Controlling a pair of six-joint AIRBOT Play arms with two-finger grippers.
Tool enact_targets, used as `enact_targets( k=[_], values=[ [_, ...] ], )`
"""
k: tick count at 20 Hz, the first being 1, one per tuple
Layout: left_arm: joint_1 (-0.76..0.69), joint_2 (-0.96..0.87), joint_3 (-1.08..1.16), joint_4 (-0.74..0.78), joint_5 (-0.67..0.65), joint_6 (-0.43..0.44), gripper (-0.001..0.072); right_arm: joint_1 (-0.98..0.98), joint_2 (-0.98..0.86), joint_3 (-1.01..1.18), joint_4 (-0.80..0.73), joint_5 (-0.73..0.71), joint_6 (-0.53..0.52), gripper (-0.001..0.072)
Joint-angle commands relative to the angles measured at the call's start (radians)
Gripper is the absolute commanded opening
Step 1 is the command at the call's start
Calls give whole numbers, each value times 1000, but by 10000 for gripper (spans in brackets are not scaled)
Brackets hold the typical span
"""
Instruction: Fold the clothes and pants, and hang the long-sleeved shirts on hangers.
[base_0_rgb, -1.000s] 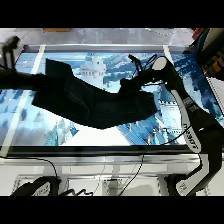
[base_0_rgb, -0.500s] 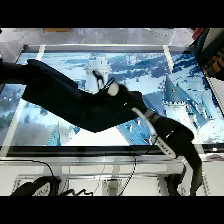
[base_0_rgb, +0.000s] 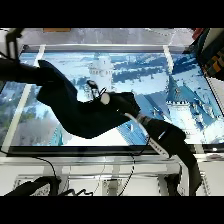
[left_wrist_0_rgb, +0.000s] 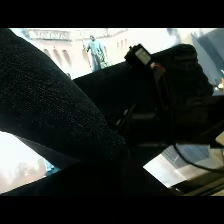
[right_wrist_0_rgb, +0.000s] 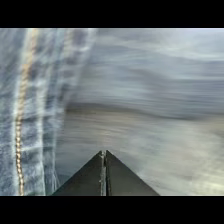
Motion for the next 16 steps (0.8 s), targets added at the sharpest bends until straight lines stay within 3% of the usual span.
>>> enact_targets(
  k=[1, 6, 11, 12, 13, 14, 16],
  values=[
    [-93, -82, 0, -6, -4, -16, 25, -159, 45, 0, -217, 245, -14, 43],
    [-312, -263, 0, -14, 87, -58, 25, -422, 143, 0, -240, 378, -85, 43],
    [-492, -433, 0, -274, 459, -75, 38, -563, 232, 0, -240, 394, -85, 43],
    [-522, -457, 0, -278, 547, -74, 193, -579, 242, 0, -240, 395, -86, 43],
    [-543, -479, 0, -267, 620, -75, 555, -594, 249, 0, -240, 402, -86, 43],
    [-553, -496, 0, -252, 666, -72, 697, -607, 252, 0, -240, 412, -86, 44],
    [-549, -508, 0, -252, 694, -33, 706, -630, 252, 0, -242, 444, -141, 43]
  ],
)
